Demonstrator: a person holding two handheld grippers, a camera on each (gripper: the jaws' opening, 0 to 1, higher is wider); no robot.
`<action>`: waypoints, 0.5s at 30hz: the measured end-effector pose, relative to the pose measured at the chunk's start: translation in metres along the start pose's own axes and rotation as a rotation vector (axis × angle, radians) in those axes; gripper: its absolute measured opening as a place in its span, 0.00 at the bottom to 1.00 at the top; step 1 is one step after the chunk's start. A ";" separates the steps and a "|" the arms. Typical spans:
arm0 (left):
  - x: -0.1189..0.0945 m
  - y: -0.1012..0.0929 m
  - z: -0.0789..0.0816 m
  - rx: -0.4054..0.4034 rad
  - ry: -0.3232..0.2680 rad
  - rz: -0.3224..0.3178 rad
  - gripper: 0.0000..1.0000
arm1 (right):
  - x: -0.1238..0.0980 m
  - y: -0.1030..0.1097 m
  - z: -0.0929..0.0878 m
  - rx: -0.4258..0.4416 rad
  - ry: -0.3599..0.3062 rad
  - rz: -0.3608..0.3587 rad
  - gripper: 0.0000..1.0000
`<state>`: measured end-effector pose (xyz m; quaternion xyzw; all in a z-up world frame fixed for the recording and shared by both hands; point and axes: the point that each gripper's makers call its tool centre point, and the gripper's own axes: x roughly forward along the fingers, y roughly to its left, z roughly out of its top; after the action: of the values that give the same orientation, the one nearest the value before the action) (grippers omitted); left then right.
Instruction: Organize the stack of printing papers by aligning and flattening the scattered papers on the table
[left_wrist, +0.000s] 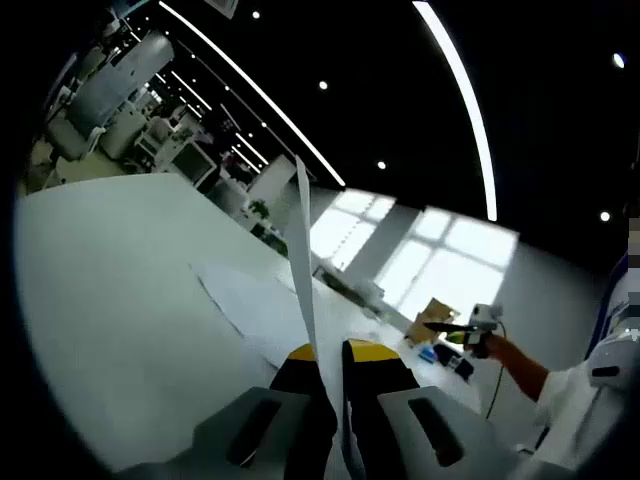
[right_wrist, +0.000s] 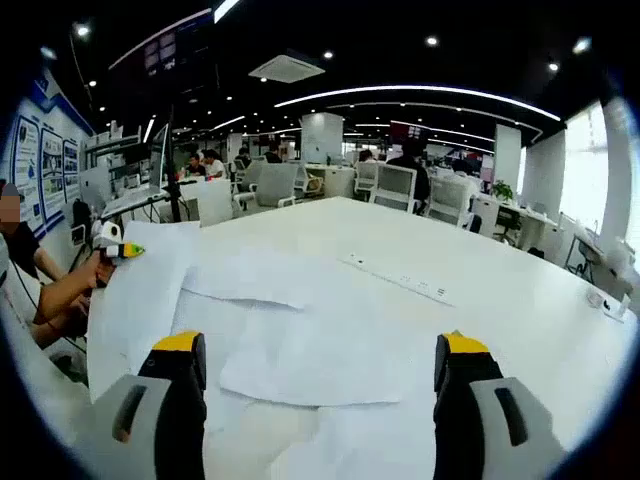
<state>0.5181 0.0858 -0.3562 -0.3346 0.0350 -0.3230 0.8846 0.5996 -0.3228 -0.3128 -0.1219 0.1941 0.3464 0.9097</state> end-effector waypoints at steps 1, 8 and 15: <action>0.000 0.000 0.000 -0.001 0.000 -0.003 0.06 | 0.000 0.001 -0.003 -0.005 0.018 0.010 0.90; -0.001 -0.002 0.003 -0.007 -0.008 -0.018 0.06 | 0.004 0.001 -0.013 -0.028 0.084 0.015 0.90; -0.002 -0.005 0.003 -0.010 -0.010 -0.026 0.06 | 0.007 0.003 -0.019 -0.053 0.113 0.023 0.90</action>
<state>0.5149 0.0859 -0.3516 -0.3411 0.0279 -0.3327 0.8787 0.5971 -0.3230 -0.3336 -0.1632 0.2375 0.3544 0.8896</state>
